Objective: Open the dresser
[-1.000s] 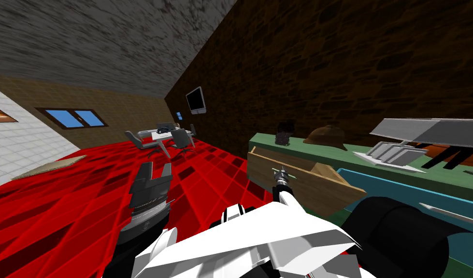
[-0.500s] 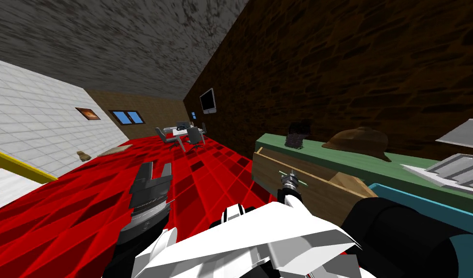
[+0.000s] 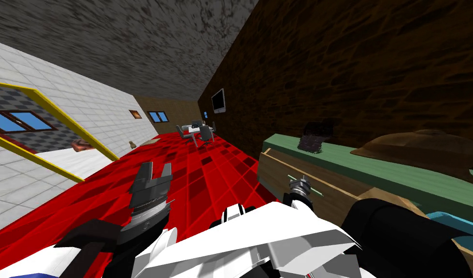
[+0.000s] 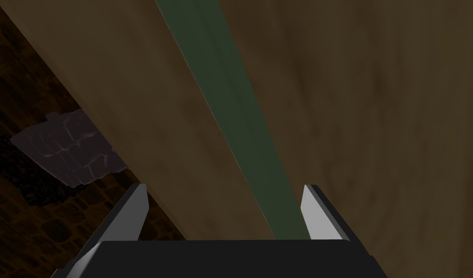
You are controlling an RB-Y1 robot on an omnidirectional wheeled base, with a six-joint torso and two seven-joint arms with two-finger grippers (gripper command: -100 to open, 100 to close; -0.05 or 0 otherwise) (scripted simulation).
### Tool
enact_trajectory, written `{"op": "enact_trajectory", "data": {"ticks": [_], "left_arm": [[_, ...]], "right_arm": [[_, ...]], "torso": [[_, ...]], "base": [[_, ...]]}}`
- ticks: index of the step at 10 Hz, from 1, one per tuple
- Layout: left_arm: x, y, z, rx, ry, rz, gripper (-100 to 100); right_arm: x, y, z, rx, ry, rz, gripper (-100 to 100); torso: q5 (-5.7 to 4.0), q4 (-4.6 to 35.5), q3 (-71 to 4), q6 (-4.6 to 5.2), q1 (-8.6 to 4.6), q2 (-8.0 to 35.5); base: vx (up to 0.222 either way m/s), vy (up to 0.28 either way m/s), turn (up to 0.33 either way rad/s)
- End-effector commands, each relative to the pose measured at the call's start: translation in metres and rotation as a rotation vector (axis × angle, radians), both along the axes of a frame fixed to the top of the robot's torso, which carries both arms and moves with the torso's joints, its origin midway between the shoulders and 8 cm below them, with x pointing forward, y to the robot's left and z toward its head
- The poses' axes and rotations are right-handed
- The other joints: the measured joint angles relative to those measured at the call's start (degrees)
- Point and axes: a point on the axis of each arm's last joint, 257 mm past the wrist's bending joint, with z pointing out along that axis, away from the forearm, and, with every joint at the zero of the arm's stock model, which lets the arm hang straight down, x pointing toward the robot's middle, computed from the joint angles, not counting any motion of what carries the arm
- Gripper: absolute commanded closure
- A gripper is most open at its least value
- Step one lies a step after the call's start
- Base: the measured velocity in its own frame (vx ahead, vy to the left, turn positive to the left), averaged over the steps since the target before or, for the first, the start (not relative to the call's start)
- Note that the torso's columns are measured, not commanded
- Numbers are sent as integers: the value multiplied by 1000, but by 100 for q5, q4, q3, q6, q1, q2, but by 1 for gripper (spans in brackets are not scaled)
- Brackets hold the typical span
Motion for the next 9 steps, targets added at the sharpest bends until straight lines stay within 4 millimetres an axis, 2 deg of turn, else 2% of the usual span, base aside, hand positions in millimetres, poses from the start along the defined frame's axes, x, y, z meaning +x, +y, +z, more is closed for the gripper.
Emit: {"op": "enact_trajectory", "data": {"ticks": [1, 2, 3, 4, 5, 7, 8, 9], "left_arm": [[0, 0, 0, 0, 0, 0, 0], [0, 0, 0, 0, 0, 0, 0], [0, 0, 0, 0, 0, 0, 0], [0, 0, 0, 0, 0, 0, 0], [0, 0, 0, 0, 0, 0, 0], [0, 0, 0, 0, 0, 0, 0], [0, 0, 0, 0, 0, 0, 0], [0, 0, 0, 0, 0, 0, 0]], "right_arm": [[-26, -11, 10, 1, -1, -78, -100], [-30, -13, 11, -2, -1, -94, -100], [-50, -17, 15, 8, 4, -133, -100], [-56, -20, 16, 3, 4, -158, -100], [-76, -24, 15, 16, 20, -194, -100], [-84, -26, 21, 8, 11, -232, -100], [-82, -21, 11, 25, 23, -217, -100], [-83, -20, 9, 29, 27, -220, 0]], "torso": [[7, 3, 0, -2, 2, 5], [11, 2, -5, -1, 11, -5], [24, 0, -13, 15, 26, -8], [27, 6, -7, -2, 30, 4], [31, 8, -6, -4, 33, 4], [41, 10, -7, 0, 40, 9], [56, 8, -17, 15, 51, 3], [43, 1, -15, 17, 49, 0]], "base": [[-62, -31, 289], [-24, -4, 76], [-49, -6, 361], [-55, -17, 311], [-68, -12, 345], [-49, -10, 211], [-2, -8, 20], [0, 0, 0]]}}
